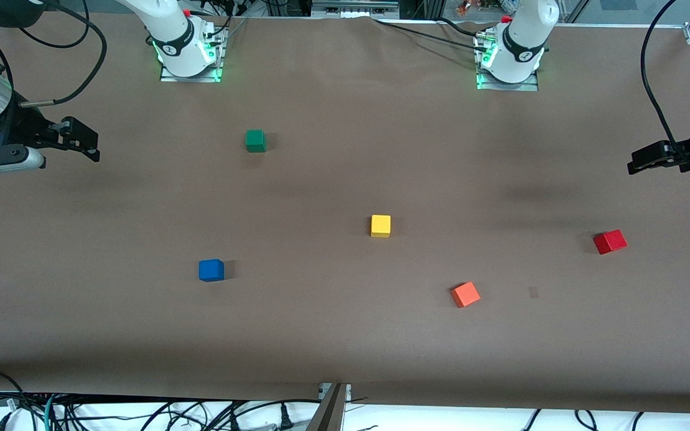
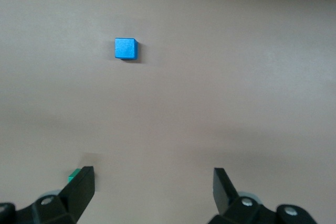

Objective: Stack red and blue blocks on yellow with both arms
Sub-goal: 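Move the left gripper down onto the red cube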

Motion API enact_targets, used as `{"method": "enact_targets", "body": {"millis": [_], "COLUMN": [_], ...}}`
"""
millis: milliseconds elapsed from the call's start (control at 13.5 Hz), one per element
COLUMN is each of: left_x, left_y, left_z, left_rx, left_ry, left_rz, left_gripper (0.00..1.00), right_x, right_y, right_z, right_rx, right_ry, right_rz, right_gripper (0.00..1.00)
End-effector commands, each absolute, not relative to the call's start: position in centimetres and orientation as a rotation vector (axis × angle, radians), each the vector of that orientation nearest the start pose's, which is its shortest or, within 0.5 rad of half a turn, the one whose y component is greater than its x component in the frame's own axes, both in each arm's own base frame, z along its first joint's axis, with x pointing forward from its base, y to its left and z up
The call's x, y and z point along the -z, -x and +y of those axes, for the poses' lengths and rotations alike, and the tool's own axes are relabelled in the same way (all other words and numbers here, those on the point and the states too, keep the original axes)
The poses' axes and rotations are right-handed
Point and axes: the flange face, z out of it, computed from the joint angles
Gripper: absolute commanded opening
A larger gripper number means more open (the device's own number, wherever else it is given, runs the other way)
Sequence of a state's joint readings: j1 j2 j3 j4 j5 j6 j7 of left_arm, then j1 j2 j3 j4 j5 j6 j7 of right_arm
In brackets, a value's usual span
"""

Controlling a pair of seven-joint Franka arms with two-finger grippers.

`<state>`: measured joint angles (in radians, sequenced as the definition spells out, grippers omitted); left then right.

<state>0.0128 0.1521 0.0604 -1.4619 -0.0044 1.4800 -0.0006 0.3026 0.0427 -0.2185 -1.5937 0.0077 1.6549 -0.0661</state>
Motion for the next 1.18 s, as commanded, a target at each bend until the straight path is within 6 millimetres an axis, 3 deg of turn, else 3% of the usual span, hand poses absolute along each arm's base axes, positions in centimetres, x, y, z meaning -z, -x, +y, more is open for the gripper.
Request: {"method": "enact_targets", "body": {"millis": [0,443,664,738,960,1107], "left_x": [-58.4,-58.3,-56.2,-56.0,-52.0,-47.3], "left_y": [-59.2,-59.3,-60.1,-60.0,-61.1,-62.9], "left_z": [3.8,3.9,5.0,7.0,12.6,15.2], "left_rx": [-0.204,-0.204,-0.257,-0.257,-0.291,-0.263], "left_ry": [3.152,3.144,3.132,3.131,3.121,3.118], "left_rz": [-0.107,-0.107,-0.131,-0.177,-0.316,-0.337], "left_gripper": [1.00,1.00,1.00,1.00,1.00,1.00], "right_x": [-61.8,-62.3,-62.4,-62.4,-62.5,-62.5], "right_y": [-57.5,-57.5,-57.4,-57.5,-57.2,-57.3], "right_z": [4.7,4.6,4.8,4.8,4.7,5.0], "right_rx": [0.078,0.084,0.086,0.086,0.081,0.081], "right_ry": [3.112,3.112,3.112,3.117,3.114,3.115], "right_rz": [-0.231,-0.234,-0.243,-0.246,-0.246,-0.254], "right_gripper": [1.00,1.00,1.00,1.00,1.00,1.00]}}
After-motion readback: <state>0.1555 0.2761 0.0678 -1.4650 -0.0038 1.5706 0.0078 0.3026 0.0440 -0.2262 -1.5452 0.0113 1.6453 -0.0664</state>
